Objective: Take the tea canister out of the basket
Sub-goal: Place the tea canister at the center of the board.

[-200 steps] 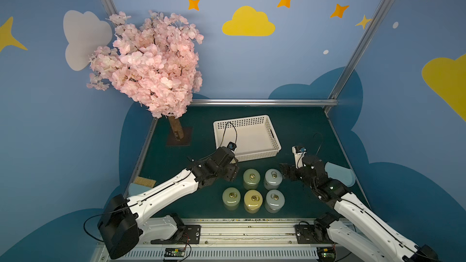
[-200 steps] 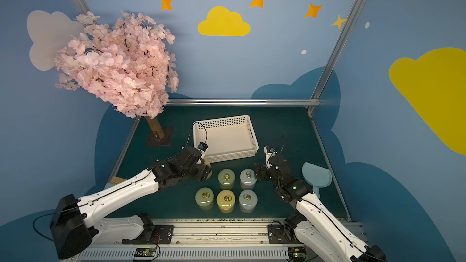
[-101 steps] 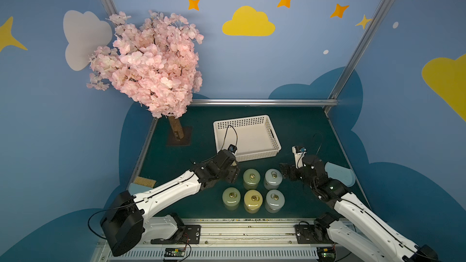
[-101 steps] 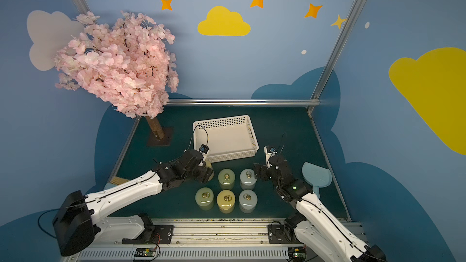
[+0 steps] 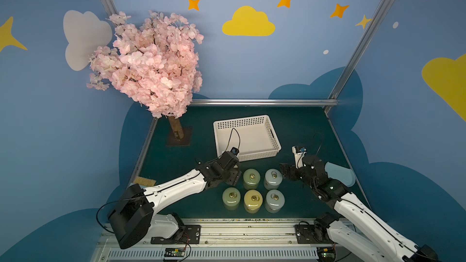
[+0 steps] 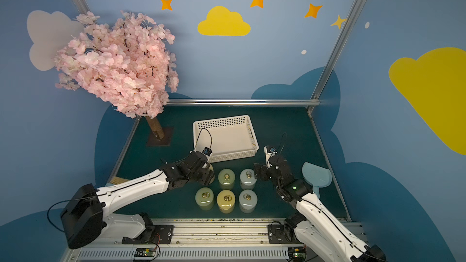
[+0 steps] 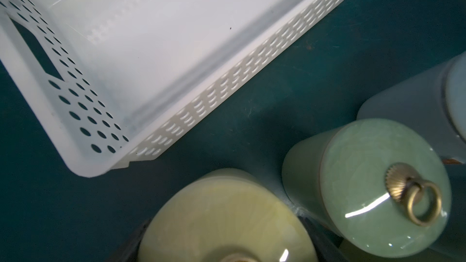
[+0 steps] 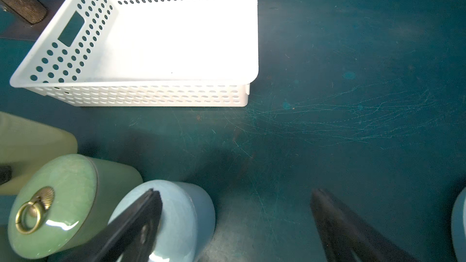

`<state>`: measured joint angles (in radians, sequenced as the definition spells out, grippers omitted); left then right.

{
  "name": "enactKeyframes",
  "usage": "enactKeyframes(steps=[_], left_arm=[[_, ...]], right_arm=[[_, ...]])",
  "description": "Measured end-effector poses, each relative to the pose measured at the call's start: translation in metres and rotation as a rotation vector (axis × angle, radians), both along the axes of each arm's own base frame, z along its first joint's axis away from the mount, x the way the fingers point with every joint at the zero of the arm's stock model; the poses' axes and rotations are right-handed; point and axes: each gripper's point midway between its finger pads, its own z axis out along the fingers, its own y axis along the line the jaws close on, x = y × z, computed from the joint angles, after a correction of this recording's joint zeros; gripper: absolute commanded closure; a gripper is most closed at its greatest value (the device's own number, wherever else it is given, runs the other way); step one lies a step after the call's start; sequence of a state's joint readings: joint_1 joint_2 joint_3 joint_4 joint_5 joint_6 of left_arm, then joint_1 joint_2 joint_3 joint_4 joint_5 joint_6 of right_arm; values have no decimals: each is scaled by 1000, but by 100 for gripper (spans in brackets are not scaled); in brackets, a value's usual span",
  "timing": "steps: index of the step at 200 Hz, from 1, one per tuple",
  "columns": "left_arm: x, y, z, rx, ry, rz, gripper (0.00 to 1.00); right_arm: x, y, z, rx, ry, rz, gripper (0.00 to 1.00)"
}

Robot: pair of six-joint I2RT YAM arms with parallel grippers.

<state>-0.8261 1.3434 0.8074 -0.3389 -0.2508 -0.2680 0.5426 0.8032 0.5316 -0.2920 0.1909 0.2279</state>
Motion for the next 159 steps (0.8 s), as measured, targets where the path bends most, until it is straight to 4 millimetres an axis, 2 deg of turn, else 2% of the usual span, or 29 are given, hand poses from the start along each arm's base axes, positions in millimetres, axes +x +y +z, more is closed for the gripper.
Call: enactKeyframes(steps=[121, 159], left_arm=[[-2, -1, -21, 45, 42, 1, 45], [-3, -2, -22, 50, 43, -1, 37]], right_arm=[[0, 0, 0, 0, 0, 0, 2], [0, 0, 0, 0, 0, 0, 2]])
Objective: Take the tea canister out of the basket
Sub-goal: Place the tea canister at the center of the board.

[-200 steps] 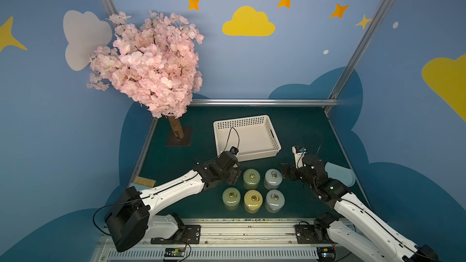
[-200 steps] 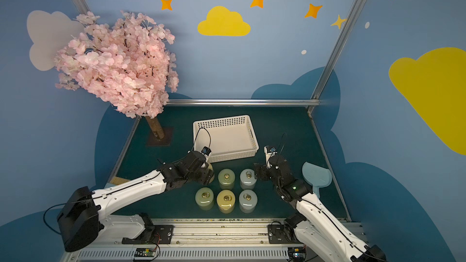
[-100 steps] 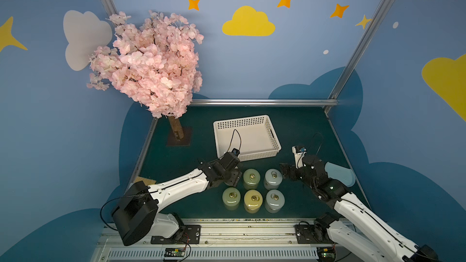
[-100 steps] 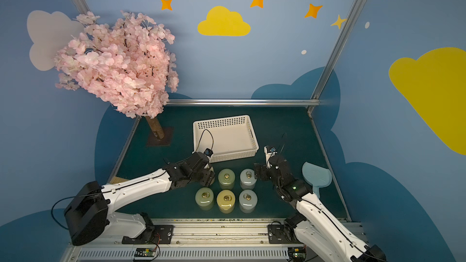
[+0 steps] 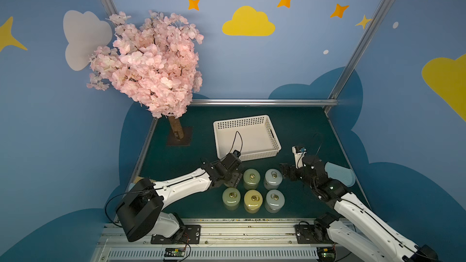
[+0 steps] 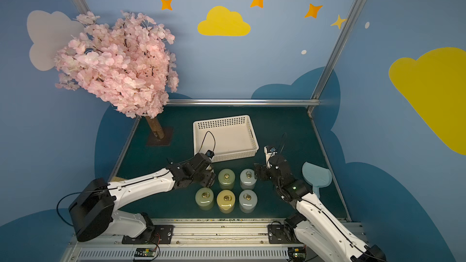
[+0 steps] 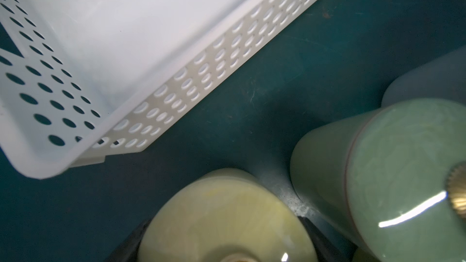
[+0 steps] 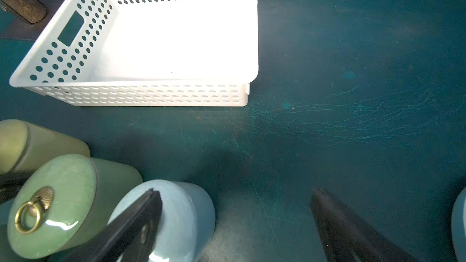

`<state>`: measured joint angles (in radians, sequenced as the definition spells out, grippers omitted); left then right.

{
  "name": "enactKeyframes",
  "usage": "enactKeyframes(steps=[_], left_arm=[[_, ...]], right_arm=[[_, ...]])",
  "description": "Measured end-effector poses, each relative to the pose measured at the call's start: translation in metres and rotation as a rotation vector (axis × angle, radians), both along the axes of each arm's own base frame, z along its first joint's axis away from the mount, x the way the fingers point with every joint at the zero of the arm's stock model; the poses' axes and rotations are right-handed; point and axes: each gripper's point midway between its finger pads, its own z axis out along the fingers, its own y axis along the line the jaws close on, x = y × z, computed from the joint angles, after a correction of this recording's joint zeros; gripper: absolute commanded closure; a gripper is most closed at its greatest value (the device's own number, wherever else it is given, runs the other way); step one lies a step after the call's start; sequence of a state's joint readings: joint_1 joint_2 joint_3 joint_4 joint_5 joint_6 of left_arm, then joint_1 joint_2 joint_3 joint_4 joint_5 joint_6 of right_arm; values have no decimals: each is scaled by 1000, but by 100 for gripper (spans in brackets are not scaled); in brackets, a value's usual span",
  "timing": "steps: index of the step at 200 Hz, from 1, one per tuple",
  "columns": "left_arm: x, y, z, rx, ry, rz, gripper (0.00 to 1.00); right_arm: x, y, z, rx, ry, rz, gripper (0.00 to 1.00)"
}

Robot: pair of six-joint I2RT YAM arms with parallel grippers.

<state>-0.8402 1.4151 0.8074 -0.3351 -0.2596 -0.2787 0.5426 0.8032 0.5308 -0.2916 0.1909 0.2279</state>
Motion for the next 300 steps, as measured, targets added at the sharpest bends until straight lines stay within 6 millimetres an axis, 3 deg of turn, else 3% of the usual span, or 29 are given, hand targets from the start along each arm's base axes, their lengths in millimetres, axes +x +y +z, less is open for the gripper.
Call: enactKeyframes(steps=[84, 117, 162, 235, 271, 300], left_arm=[[-1, -1, -1, -3, 7, 12, 8], [6, -8, 11, -34, -18, 18, 0], [7, -8, 18, -53, -31, 30, 0], [12, 1, 56, -97, -116, 76, 0], [19, 19, 86, -153, -200, 137, 0], [26, 51, 104, -222, -278, 219, 0]], right_arm=[[0, 0, 2, 3, -6, 0, 2], [0, 0, 2, 3, -6, 0, 2], [0, -1, 3, 5, -12, -3, 2], [0, -6, 6, 0, -31, -29, 2], [0, -13, 7, -4, -33, -61, 2], [1, -19, 9, -1, -37, -81, 2]])
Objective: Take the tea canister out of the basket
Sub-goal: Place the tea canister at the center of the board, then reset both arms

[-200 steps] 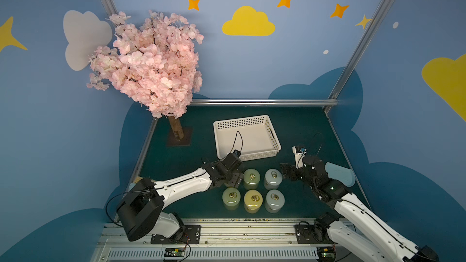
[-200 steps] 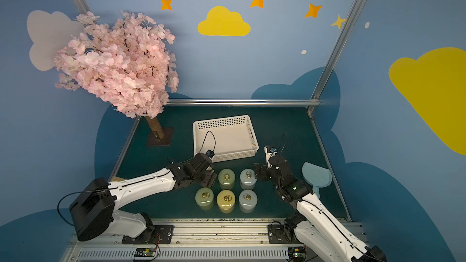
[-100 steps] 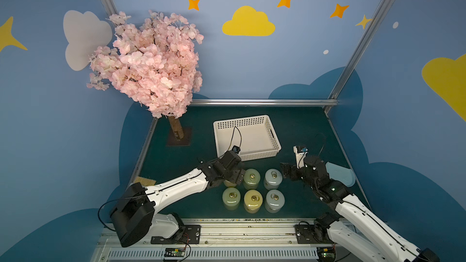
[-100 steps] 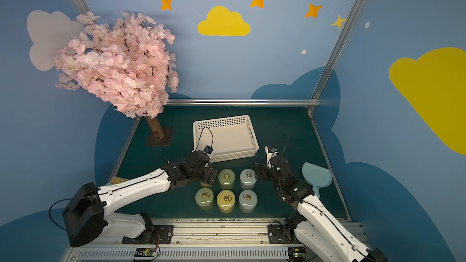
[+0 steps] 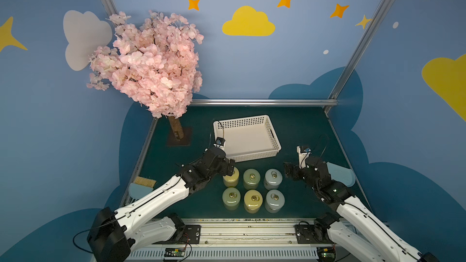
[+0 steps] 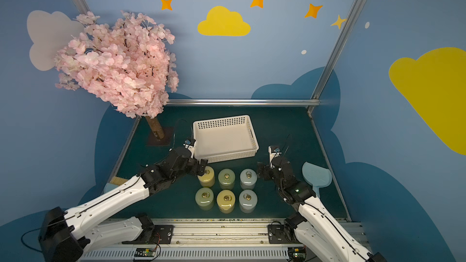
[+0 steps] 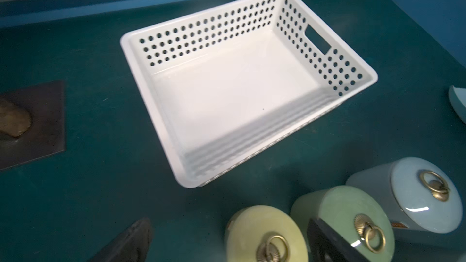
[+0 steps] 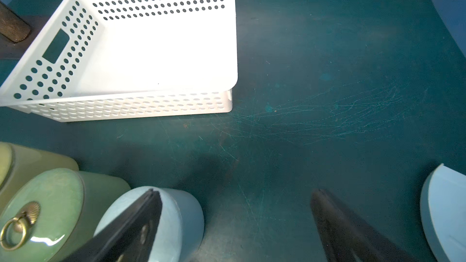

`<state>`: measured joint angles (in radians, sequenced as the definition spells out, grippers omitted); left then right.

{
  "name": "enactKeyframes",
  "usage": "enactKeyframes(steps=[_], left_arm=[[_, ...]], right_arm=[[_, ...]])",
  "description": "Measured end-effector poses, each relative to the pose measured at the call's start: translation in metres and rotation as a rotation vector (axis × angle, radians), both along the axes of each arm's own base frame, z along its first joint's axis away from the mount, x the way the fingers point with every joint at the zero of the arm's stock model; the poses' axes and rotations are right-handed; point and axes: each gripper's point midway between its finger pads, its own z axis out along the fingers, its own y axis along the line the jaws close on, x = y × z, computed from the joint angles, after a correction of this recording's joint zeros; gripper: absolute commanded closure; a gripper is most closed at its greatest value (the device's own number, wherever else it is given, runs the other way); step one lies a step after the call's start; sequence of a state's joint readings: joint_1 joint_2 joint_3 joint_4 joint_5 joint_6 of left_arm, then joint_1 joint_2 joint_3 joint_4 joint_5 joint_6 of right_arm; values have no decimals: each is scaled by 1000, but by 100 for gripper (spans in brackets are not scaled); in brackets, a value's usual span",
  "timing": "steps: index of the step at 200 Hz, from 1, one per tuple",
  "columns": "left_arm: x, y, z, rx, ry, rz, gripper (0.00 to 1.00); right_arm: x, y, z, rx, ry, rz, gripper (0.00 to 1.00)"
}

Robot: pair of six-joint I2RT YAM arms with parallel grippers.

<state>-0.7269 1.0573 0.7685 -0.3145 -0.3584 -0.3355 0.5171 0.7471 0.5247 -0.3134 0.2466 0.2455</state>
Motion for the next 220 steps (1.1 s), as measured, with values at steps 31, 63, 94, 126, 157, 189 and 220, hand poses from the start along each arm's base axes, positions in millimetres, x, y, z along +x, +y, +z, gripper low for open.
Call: enactKeyframes(steps=[31, 63, 94, 126, 157, 189, 220], left_arm=[[-1, 38, 2, -41, -72, 76, 0], [-4, 70, 6, -63, -150, 142, 0], [0, 91, 5, -67, -186, 201, 0], [4, 104, -9, -55, -204, 232, 0], [9, 115, -20, -33, -271, 254, 0], [18, 137, -17, -8, -347, 316, 0], [34, 164, -20, -9, -372, 385, 0]], right_arm=[[3, -12, 0, -3, 8, -46, 2], [9, -30, 2, 10, 8, -125, 2], [13, -45, 2, 23, 9, -191, 2], [16, -59, 6, 36, -5, -240, 2], [18, -70, 8, 46, -39, -272, 2], [21, -83, 2, 39, -43, -316, 2], [27, -94, 4, 44, -64, -349, 2]])
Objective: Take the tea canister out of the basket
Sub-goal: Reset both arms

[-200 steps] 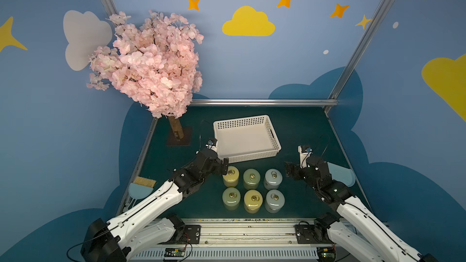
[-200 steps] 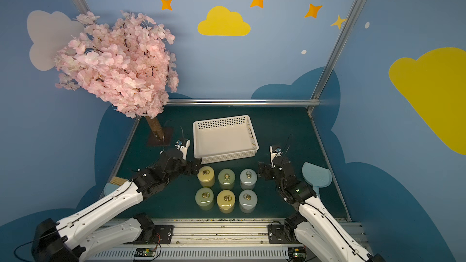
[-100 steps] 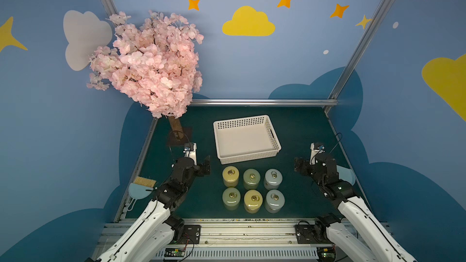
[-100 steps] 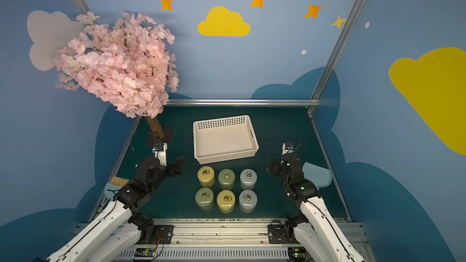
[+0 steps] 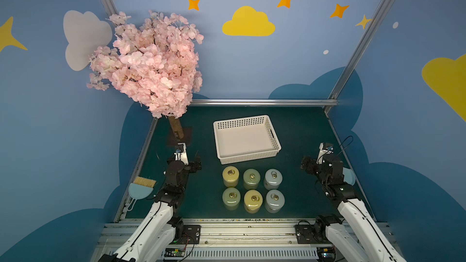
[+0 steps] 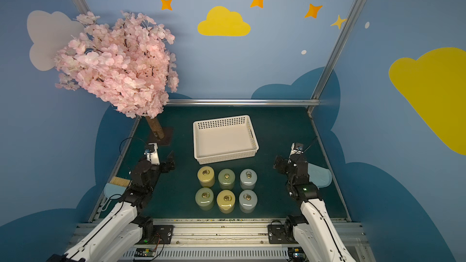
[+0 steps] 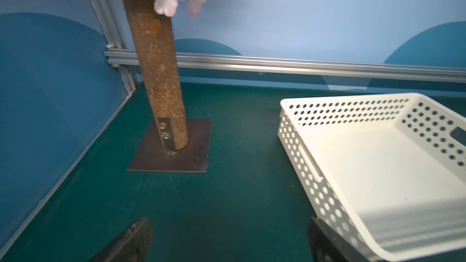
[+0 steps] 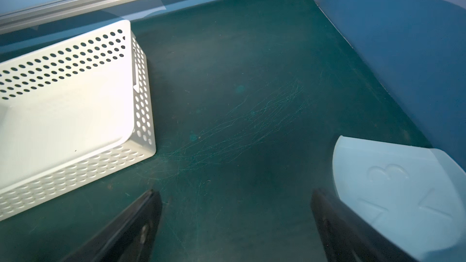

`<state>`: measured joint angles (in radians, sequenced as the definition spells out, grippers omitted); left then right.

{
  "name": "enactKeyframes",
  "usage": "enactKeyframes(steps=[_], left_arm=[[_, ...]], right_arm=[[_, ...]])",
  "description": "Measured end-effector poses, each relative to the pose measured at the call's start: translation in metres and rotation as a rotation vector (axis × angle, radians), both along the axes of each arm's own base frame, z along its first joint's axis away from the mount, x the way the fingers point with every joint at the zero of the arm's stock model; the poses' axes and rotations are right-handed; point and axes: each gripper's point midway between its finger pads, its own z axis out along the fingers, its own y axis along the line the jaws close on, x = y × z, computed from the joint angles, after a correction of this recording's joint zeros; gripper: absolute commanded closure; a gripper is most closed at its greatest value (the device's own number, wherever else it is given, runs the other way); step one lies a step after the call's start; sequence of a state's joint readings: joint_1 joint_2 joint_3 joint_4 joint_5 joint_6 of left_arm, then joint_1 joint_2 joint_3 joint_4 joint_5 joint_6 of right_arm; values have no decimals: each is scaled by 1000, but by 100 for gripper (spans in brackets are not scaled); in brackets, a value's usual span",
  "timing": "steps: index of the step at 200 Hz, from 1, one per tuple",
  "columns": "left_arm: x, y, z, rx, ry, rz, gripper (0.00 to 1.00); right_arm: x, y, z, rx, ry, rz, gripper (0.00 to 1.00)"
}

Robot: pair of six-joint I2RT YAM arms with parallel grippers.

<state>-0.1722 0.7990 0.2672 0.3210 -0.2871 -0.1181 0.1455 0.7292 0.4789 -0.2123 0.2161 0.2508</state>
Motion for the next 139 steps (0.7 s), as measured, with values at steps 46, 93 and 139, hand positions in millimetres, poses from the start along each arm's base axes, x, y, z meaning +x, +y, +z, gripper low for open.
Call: enactKeyframes(steps=[46, 93, 139], left_arm=[[21, 31, -40, -36, 100, 41, 0], [41, 34, -62, -57, 124, 3, 0], [60, 33, -83, -53, 133, -14, 0]], right_arm=[[14, -12, -3, 30, -25, -30, 2], [27, -13, -15, 30, -16, -17, 2], [35, -10, -20, 13, -12, 9, 2]])
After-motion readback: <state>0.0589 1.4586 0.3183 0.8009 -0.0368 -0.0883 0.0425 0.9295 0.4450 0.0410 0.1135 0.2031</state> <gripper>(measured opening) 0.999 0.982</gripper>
